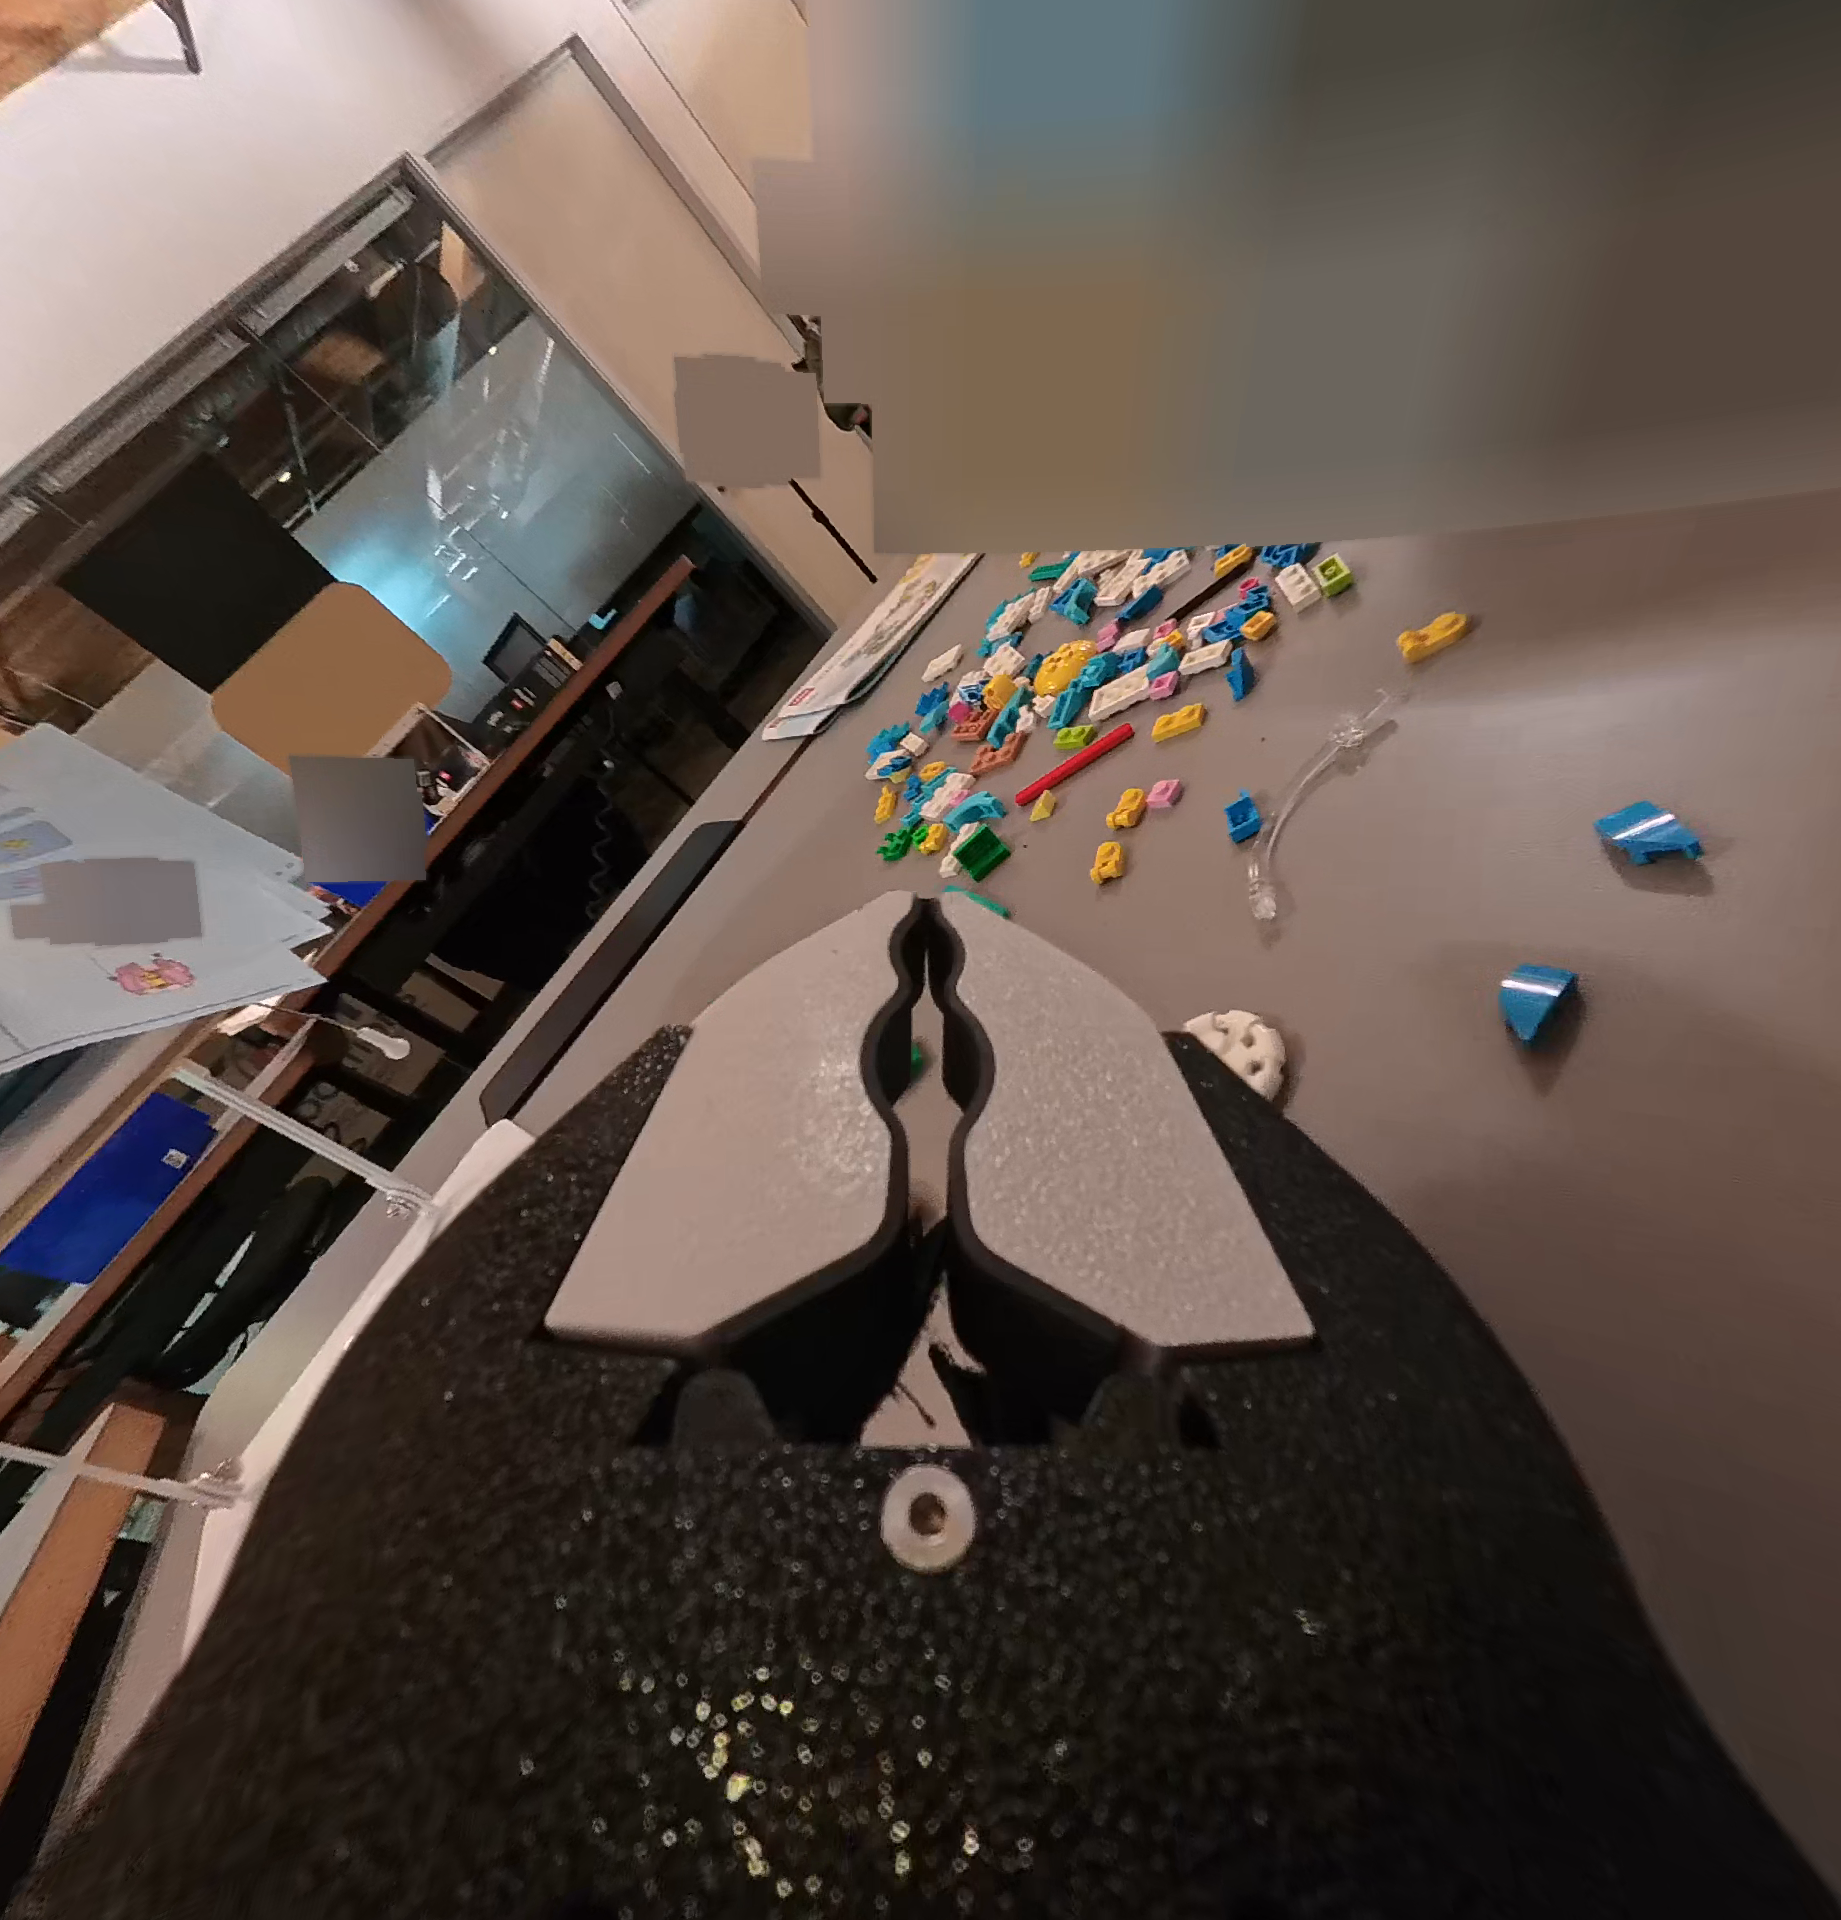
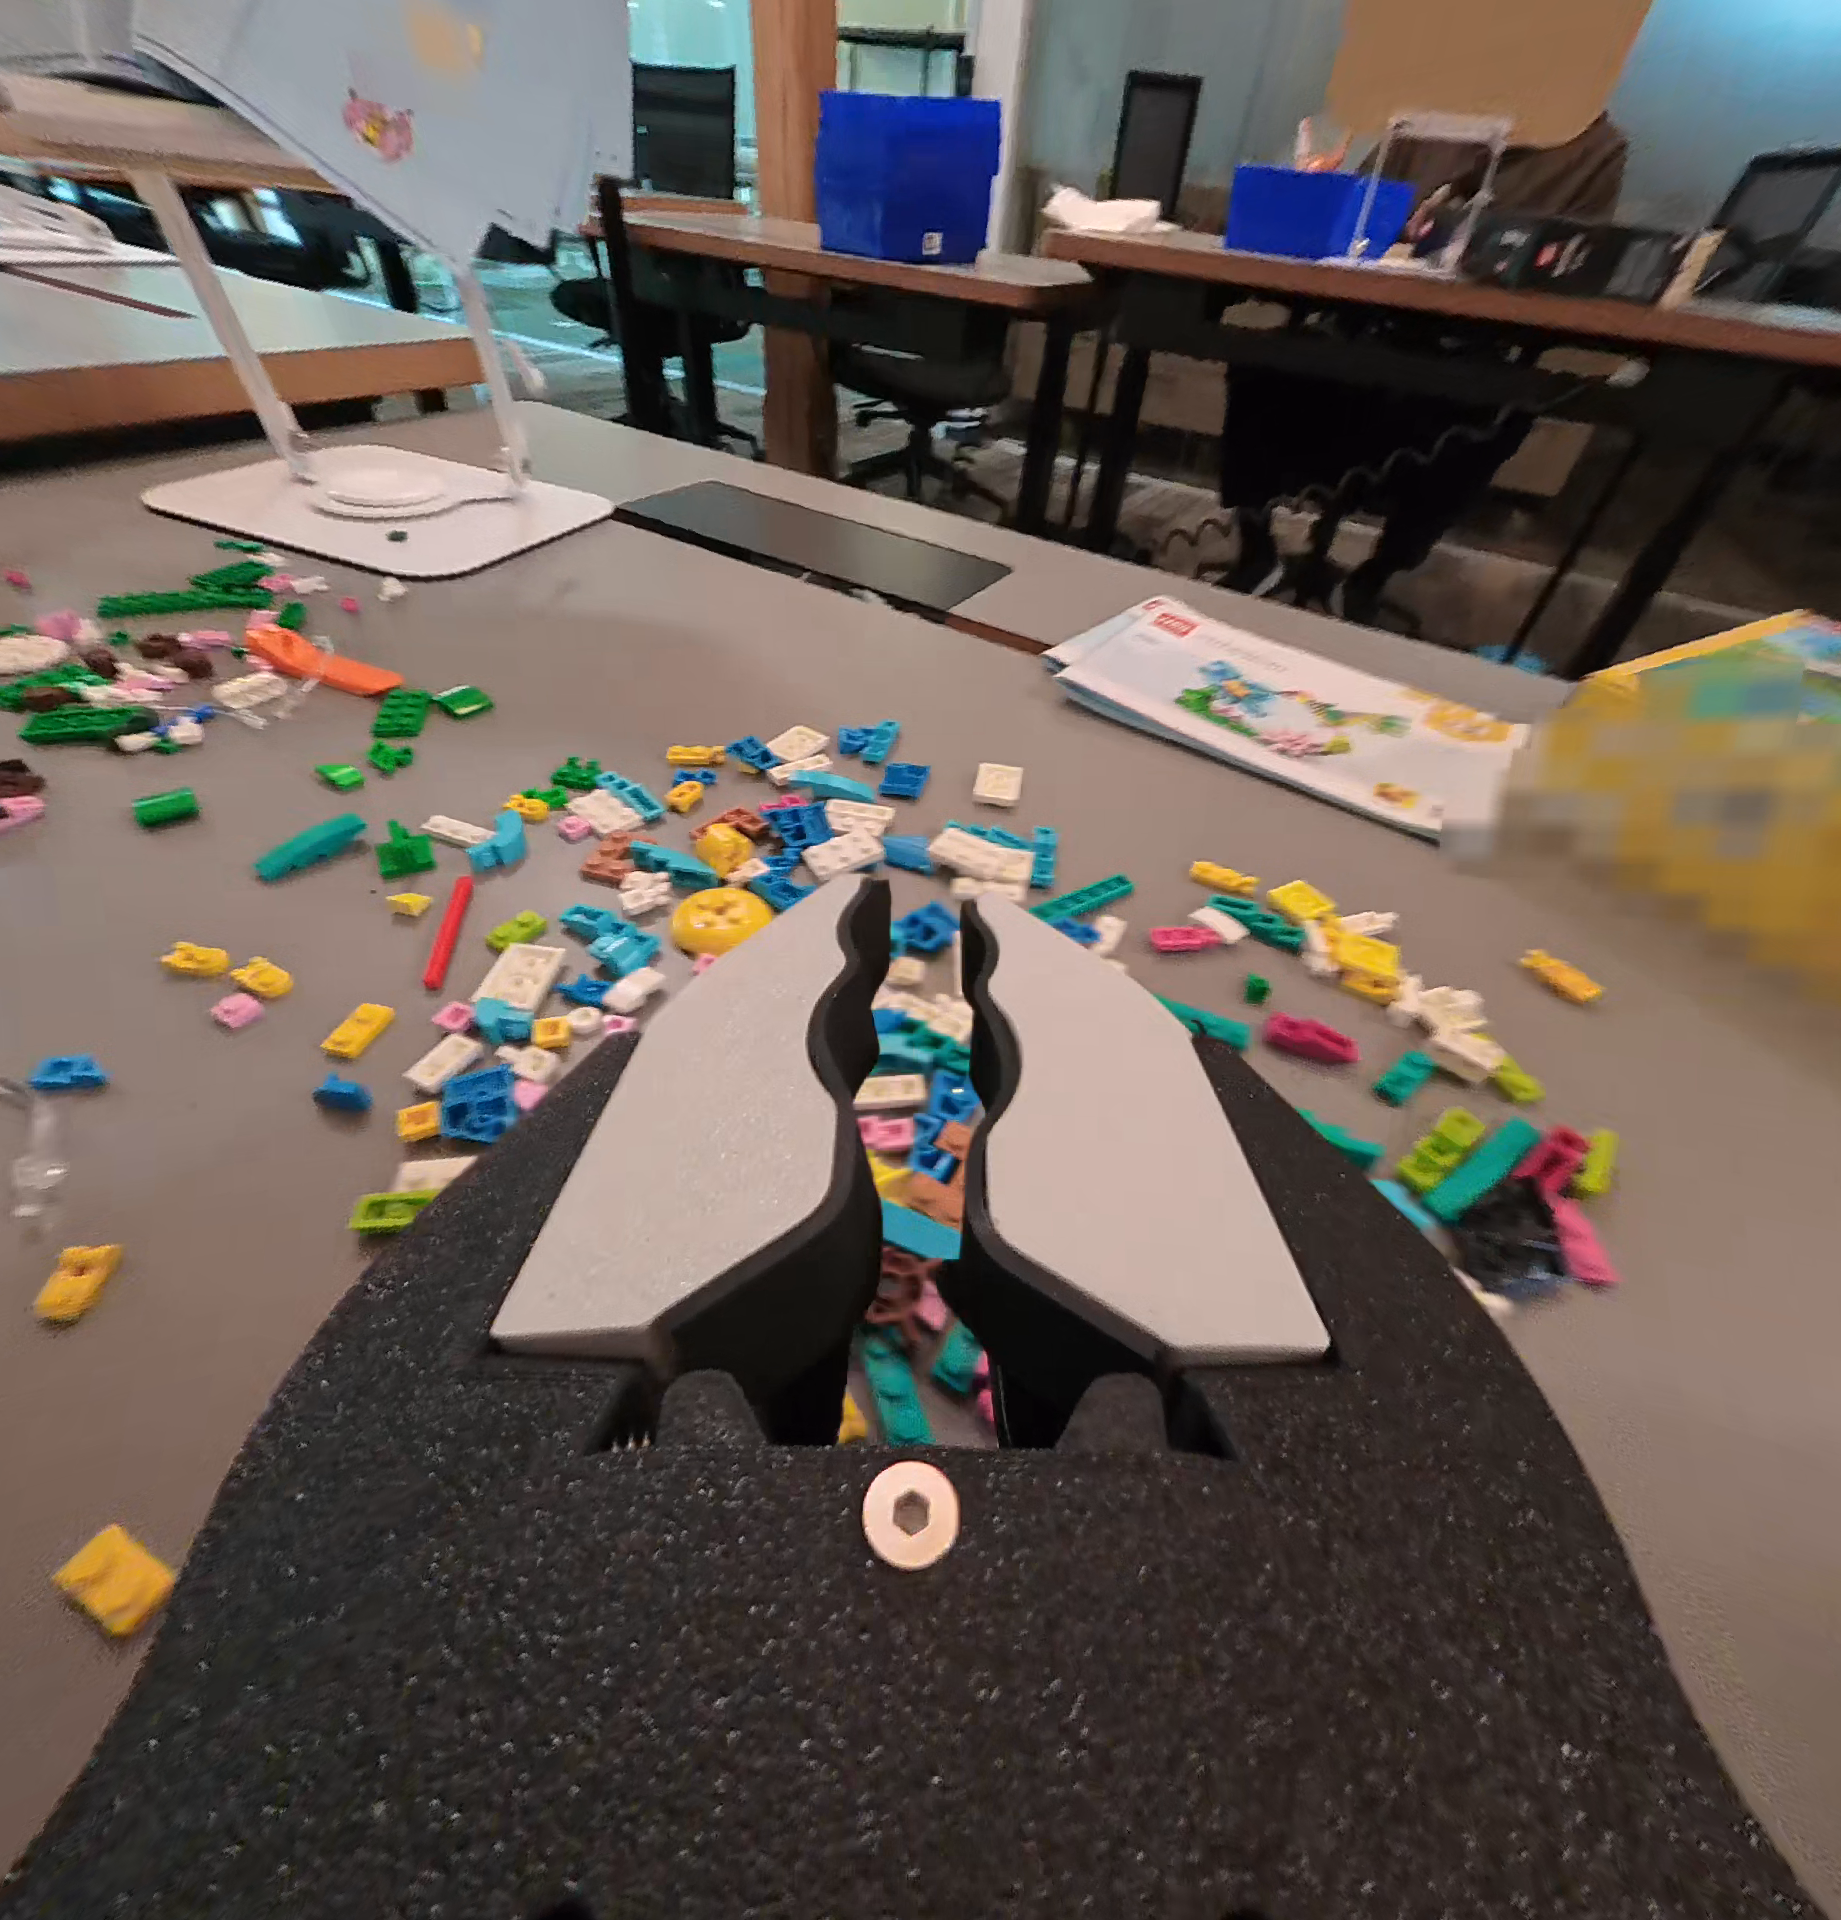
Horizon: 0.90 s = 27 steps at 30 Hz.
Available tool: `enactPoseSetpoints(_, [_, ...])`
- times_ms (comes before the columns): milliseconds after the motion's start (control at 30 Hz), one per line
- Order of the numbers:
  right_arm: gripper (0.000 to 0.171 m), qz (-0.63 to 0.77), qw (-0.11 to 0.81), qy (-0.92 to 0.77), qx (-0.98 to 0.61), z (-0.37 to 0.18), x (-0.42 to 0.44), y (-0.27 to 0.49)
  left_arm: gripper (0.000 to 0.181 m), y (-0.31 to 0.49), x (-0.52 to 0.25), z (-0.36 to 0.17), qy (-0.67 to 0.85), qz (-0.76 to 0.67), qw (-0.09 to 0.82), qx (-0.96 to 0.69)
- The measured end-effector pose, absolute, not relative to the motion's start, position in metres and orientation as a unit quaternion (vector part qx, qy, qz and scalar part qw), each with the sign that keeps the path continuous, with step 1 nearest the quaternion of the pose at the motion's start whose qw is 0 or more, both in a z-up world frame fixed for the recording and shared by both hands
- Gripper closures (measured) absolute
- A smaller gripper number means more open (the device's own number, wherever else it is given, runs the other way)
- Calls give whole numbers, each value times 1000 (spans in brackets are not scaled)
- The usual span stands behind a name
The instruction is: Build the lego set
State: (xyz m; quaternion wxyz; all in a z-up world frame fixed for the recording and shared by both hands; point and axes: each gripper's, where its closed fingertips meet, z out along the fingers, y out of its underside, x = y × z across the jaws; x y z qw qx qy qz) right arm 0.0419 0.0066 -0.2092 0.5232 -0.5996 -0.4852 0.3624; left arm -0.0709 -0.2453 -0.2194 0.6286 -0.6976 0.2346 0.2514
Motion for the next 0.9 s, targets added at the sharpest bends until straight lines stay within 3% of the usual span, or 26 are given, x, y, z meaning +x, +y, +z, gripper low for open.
enactPoseSetpoints(33, [158, 372, 512, -488, -601, -212, 39, 2, 181, -245, -72, -219, 232, 253, 628, -698])
enactPoseSetpoints(900, [165, 310, 616, -482, -541, -185, 45, 3, 181, -248, -83, -212, 183, 233, 647, -702])
